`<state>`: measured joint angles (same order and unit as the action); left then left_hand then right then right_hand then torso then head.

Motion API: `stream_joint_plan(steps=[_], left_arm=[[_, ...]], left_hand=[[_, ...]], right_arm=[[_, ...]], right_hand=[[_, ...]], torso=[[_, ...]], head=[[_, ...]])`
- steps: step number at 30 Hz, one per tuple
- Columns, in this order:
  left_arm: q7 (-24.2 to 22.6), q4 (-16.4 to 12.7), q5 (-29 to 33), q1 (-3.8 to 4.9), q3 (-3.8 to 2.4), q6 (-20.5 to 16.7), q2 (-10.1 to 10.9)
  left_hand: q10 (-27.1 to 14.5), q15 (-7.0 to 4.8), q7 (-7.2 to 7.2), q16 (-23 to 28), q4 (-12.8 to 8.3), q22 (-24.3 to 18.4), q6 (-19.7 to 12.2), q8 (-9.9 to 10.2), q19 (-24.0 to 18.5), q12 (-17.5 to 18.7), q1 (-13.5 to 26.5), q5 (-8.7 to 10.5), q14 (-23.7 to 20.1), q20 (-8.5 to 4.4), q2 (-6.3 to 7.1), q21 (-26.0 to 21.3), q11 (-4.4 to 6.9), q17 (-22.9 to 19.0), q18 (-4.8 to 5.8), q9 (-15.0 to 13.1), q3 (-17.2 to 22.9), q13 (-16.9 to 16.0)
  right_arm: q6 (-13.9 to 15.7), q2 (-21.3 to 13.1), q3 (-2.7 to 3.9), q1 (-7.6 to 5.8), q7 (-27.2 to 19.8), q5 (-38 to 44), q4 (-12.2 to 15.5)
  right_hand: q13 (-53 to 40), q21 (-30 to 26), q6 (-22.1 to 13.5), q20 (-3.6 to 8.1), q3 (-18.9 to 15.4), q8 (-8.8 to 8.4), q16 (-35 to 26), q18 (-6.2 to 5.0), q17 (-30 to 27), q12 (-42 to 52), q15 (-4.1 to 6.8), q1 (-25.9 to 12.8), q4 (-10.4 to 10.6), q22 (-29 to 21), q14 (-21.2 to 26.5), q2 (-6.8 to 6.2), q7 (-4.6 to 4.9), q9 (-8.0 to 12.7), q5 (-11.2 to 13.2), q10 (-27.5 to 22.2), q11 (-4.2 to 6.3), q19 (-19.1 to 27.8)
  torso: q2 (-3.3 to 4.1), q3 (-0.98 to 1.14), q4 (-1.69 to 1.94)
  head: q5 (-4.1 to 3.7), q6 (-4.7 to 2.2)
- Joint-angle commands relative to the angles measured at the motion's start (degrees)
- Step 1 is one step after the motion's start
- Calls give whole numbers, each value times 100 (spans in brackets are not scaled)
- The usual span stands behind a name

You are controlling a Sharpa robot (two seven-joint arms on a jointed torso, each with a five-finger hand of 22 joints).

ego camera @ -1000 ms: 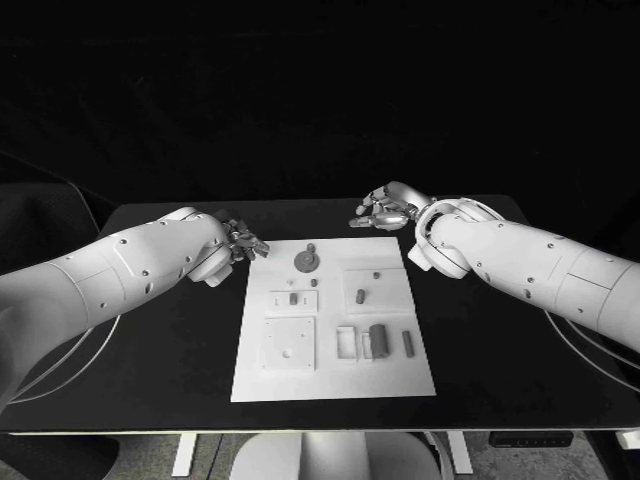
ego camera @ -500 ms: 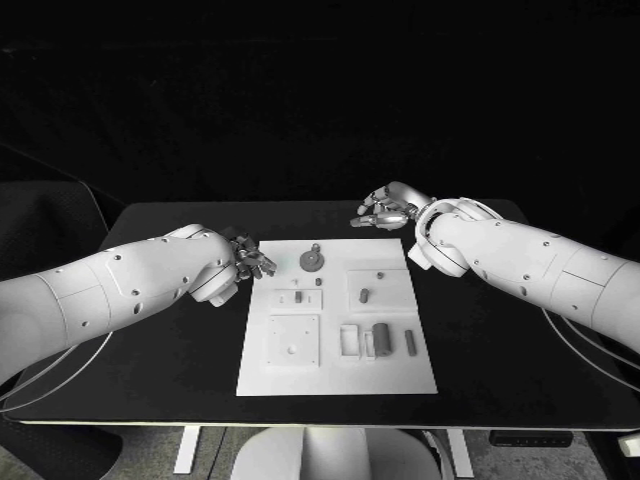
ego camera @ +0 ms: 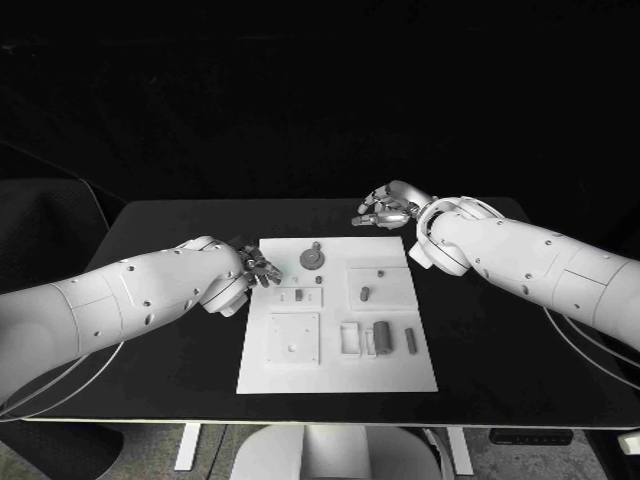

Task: Assemble the parts on the task board

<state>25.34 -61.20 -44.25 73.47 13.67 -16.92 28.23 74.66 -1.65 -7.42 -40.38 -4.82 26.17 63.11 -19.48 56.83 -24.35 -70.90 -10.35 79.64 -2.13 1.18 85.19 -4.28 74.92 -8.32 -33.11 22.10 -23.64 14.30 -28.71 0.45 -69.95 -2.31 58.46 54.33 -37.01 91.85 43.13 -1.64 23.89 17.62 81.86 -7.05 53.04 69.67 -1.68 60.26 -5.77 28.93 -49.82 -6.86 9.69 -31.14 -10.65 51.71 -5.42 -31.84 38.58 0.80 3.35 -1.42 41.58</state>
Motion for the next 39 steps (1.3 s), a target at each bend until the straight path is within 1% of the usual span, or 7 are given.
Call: stream_joint_plan(steps=[1,7,10,18,24,33,39], left_arm=[[37,60,26,-27,-4,-97,-78],[84,172,34,-138,-6,-89,-187],[106,205,45,-171,-7,-79,-211],[157,199,43,-178,-7,-46,-198],[169,198,50,-181,-7,-32,-198],[200,221,50,-191,-7,78,-208],[208,286,50,-228,-7,69,-243]], left_hand=[[271,-24,-2,-30,-99,6,152,-114,19,-22,-31,-25,-1,-38,6,27,7,65,-145,-102,119,-8],[277,-24,-2,-33,-96,7,156,-116,20,-23,-23,-24,0,-37,12,29,8,65,-145,-103,120,-8],[282,-24,-2,-34,-92,7,159,-116,21,-23,-14,-24,1,-37,16,31,9,65,-144,-103,120,-8],[291,-24,-2,-38,-85,8,165,-118,22,-24,-1,-24,2,-36,22,34,11,66,-142,-104,121,-9],[298,-24,-2,-41,-79,9,169,-118,24,-25,13,-23,2,-35,29,36,12,66,-141,-104,120,-9],[311,-24,-1,-45,-68,11,175,-119,27,-26,38,-23,4,-34,39,41,14,67,-140,-105,120,-9],[314,-24,-1,-47,-64,12,176,-118,28,-26,45,-23,4,-34,41,43,15,67,-139,-105,121,-9]], right_arm=[[-72,2,2,3,-40,-4,20],[-74,9,2,6,-40,-4,41],[-78,8,2,9,-41,-4,51],[-77,-8,2,14,-38,-4,57],[-76,-9,2,14,-41,-4,69],[-84,-8,2,16,-40,-4,70],[-87,-7,2,17,-39,-4,69]], right_hand=[[7,-25,-37,10,-29,23,-3,42,-9,4,-8,-35,13,-10,17,15,8,8,13,-12,2,17],[7,-25,-38,10,-29,24,-3,42,-9,5,-8,-36,14,-10,17,16,8,8,13,-12,2,16],[7,-25,-38,10,-29,24,-3,42,-9,5,-8,-36,14,-10,17,17,8,8,13,-12,2,16],[8,-25,-39,10,-29,24,-3,42,-10,6,-8,-37,15,-11,17,18,8,8,13,-12,2,16],[8,-25,-40,10,-30,24,-3,42,-10,6,-8,-39,15,-11,17,19,8,8,13,-11,2,16],[8,-25,-40,10,-30,24,-3,42,-10,6,-8,-40,16,-11,17,20,8,8,12,-11,2,16],[9,-25,-41,10,-30,24,-2,42,-10,7,-8,-41,17,-11,17,21,8,9,12,-11,2,16]], torso=[[5,1,-11],[12,1,-10],[12,0,-10],[12,4,-3],[14,-5,3],[20,-4,-6],[24,-6,-7]], head=[[-1,13],[-16,38],[-21,55],[-31,85],[-34,86],[-35,97],[-37,106]])
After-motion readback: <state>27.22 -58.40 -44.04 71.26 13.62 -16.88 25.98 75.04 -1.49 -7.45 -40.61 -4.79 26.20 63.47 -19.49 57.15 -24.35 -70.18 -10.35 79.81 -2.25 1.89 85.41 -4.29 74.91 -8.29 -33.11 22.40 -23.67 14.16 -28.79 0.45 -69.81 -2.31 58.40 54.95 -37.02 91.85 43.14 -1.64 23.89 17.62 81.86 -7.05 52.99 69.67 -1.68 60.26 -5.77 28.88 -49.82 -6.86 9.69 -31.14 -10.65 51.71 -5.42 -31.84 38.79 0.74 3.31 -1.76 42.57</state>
